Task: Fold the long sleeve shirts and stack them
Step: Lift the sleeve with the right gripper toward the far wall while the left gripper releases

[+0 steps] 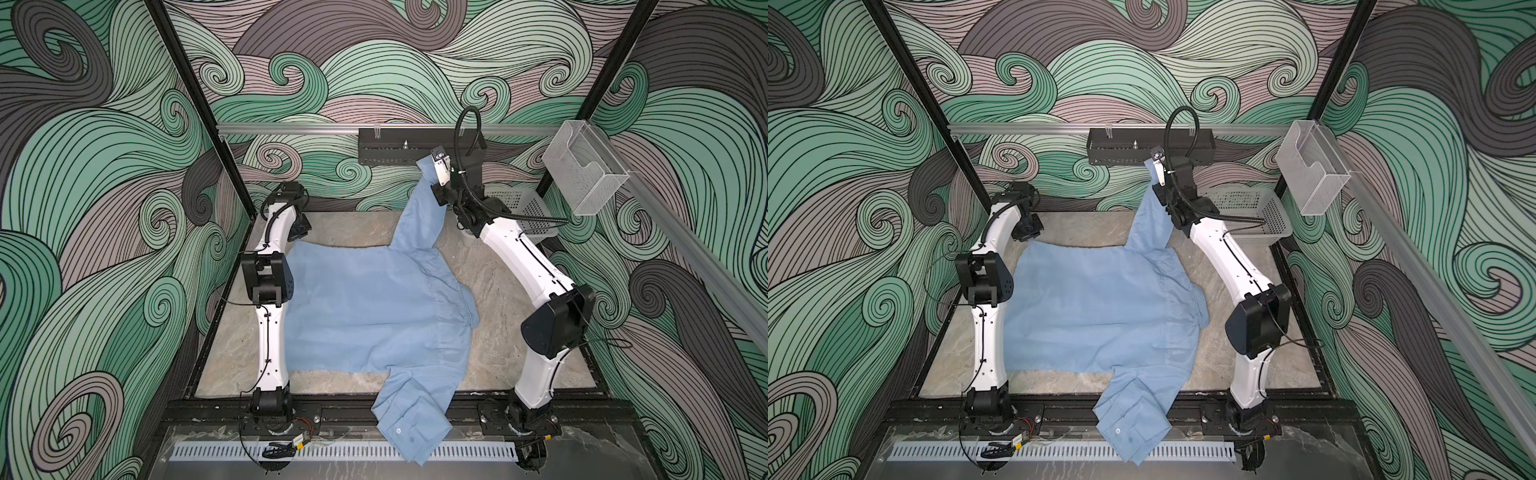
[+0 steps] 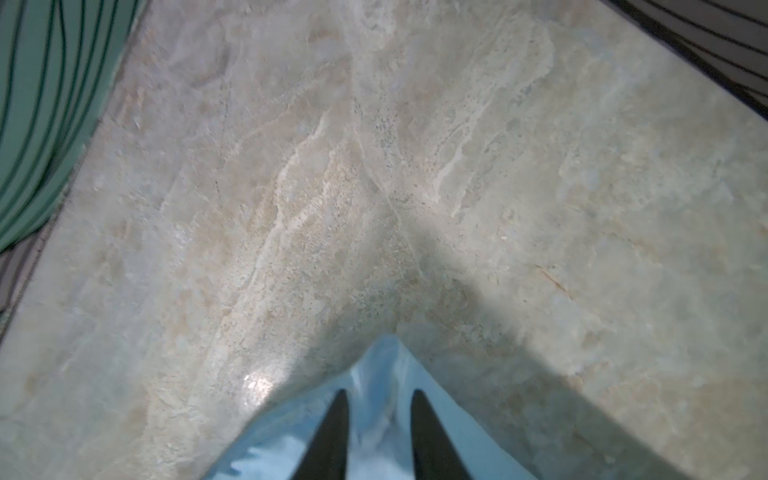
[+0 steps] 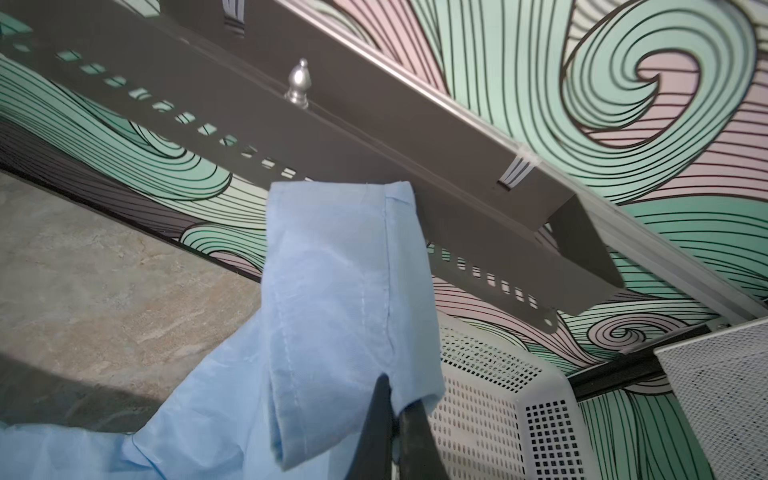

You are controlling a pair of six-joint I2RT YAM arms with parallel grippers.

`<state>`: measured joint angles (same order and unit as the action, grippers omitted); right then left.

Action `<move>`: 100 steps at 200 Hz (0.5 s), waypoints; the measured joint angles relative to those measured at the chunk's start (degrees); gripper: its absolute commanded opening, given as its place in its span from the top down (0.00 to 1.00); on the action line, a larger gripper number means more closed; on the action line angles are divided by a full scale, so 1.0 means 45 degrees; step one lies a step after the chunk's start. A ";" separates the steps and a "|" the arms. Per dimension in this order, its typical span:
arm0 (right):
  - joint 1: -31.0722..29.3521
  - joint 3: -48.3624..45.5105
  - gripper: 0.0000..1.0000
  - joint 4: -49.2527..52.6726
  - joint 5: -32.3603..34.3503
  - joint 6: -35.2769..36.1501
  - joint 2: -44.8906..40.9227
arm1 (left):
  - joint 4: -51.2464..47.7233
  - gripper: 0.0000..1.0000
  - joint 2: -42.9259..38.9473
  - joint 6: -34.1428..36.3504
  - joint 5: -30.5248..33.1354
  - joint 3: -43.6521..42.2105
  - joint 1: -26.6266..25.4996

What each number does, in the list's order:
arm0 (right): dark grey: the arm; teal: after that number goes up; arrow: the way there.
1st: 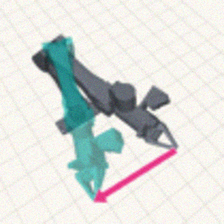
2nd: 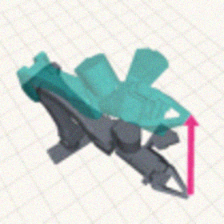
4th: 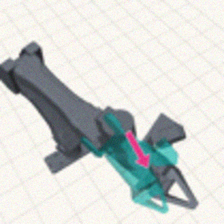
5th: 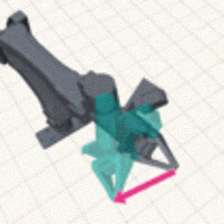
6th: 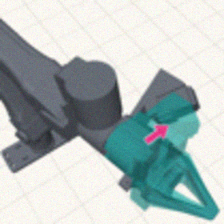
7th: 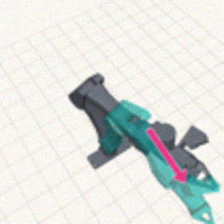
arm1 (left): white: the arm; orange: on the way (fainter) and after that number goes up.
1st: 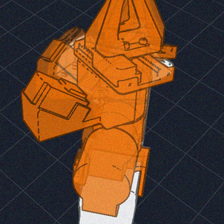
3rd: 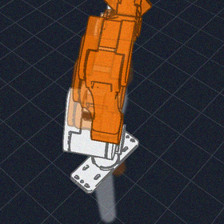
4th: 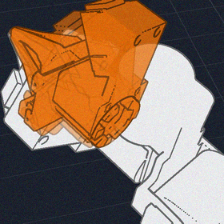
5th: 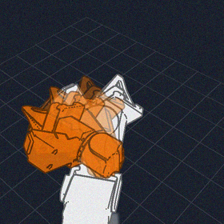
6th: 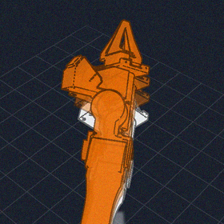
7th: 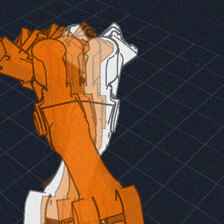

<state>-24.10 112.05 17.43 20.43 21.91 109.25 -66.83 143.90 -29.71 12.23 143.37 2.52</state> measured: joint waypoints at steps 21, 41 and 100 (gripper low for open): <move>0.0063 0.0185 1.00 -0.0029 -0.0117 -0.0010 0.1049 | -0.0083 0.45 0.0335 -0.0092 -0.0160 0.0398 0.0209; 0.0112 0.0481 0.93 0.0049 -0.0257 -0.0019 0.2113 | -0.0112 0.41 0.0277 -0.0160 -0.0345 0.0398 0.0393; 0.0131 0.2200 0.33 0.1545 -0.0296 -0.0767 0.3453 | 0.0019 0.42 -0.3225 -0.0306 -0.1564 -0.2705 0.0665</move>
<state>-23.51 121.95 24.38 19.09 18.46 124.79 -66.74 129.38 -31.09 5.19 131.20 5.52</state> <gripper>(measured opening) 0.651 0.586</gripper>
